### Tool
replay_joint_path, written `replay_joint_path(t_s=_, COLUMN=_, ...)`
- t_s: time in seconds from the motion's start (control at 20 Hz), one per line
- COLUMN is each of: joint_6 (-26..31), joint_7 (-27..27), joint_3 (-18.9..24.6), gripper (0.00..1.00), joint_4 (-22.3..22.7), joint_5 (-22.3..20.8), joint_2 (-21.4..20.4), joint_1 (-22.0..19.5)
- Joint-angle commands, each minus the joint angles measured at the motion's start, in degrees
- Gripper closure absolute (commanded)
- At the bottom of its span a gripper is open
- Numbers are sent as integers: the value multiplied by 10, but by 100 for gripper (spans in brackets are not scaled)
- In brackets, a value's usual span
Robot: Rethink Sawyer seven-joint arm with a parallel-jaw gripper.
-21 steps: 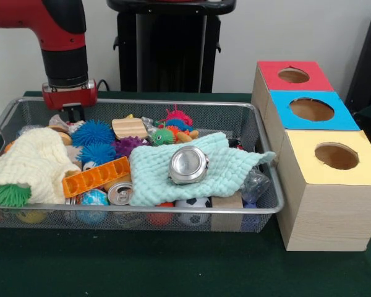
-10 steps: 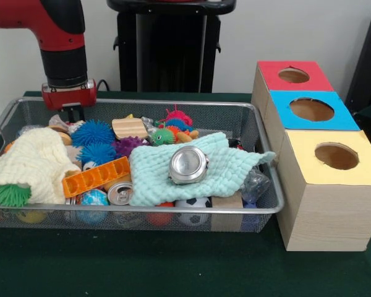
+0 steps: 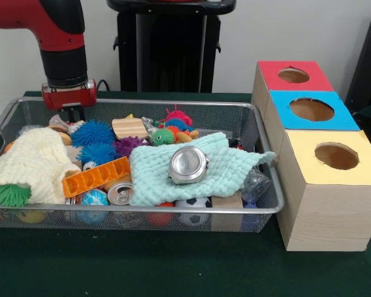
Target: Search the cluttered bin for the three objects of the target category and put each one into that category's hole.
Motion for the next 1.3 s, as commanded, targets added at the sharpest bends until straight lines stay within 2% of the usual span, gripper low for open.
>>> replay_joint_path(t_s=0.05, joint_6=68, joint_7=-80, joint_3=55, gripper=100, joint_4=-36, joint_5=-14, joint_2=-14, joint_1=1)
replay_joint_path(t_s=0.4, joint_6=112, joint_7=-52, joint_3=89, gripper=100, joint_4=45, joint_5=52, joint_2=-127, joint_1=7)
replay_joint_path(t_s=0.55, joint_6=121, joint_7=-33, joint_3=93, gripper=100, joint_4=69, joint_5=71, joint_2=-162, joint_1=17)
replay_joint_path(t_s=0.95, joint_6=127, joint_7=-16, joint_3=91, gripper=100, joint_4=91, joint_5=94, joint_2=-195, joint_1=31)
replay_joint_path(t_s=1.3, joint_6=125, joint_7=-8, joint_3=84, gripper=100, joint_4=97, joint_5=102, joint_2=-201, joint_1=41)
